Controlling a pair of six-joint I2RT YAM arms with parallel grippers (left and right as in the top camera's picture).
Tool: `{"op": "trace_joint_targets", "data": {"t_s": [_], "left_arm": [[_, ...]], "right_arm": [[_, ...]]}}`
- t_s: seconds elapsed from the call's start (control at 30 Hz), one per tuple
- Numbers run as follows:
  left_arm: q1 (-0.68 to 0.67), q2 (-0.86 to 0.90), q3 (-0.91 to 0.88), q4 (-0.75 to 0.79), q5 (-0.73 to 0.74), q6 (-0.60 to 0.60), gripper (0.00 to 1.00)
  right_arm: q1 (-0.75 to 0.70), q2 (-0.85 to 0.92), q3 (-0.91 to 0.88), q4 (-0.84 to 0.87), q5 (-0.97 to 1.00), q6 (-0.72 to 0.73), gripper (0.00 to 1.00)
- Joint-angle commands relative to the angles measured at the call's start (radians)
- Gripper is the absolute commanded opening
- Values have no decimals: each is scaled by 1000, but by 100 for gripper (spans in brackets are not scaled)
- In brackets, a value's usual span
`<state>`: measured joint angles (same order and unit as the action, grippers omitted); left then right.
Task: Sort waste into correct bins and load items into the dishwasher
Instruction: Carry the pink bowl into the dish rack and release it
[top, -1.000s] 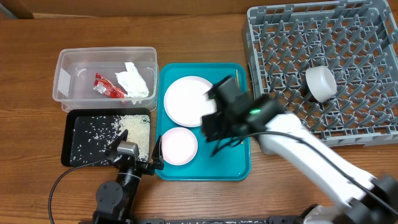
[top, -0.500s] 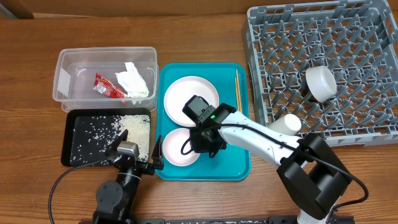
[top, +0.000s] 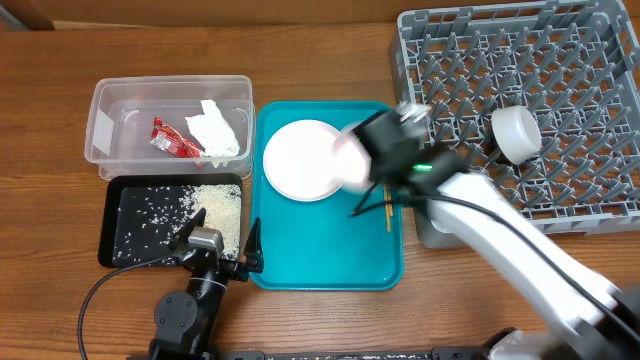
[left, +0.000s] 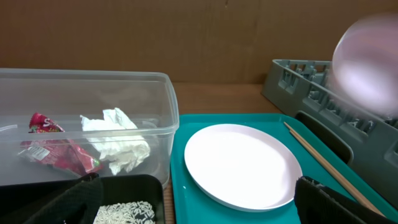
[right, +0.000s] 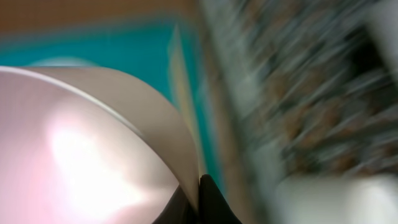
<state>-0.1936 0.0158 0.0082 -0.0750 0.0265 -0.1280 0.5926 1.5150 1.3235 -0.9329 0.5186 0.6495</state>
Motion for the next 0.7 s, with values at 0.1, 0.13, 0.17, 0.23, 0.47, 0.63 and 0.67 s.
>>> {"op": "trace_joint_targets", "data": {"t_s": [0.1, 0.13, 0.17, 0.23, 0.47, 0.63, 0.67], "left_arm": [[6, -5, -3, -1, 8, -6, 100], [6, -5, -3, -1, 8, -6, 100], [6, -5, -3, -1, 8, -6, 100], [6, -5, -3, -1, 8, -6, 100], [6, -5, -3, -1, 8, -6, 100], [6, -5, -3, -1, 8, -6, 100], [6, -5, -3, -1, 8, -6, 100]], "right_arm": [[-222, -98, 29, 90, 652, -96, 4], [-267, -92, 29, 103, 649, -133, 4], [-306, -85, 27, 112, 647, -154, 4], [-389, -67, 25, 126, 645, -177, 4], [-642, 42, 25, 188, 554, -213, 4], [-758, 141, 25, 269, 553, -330, 4], [-770, 160, 25, 279, 553, -352, 4]]}}
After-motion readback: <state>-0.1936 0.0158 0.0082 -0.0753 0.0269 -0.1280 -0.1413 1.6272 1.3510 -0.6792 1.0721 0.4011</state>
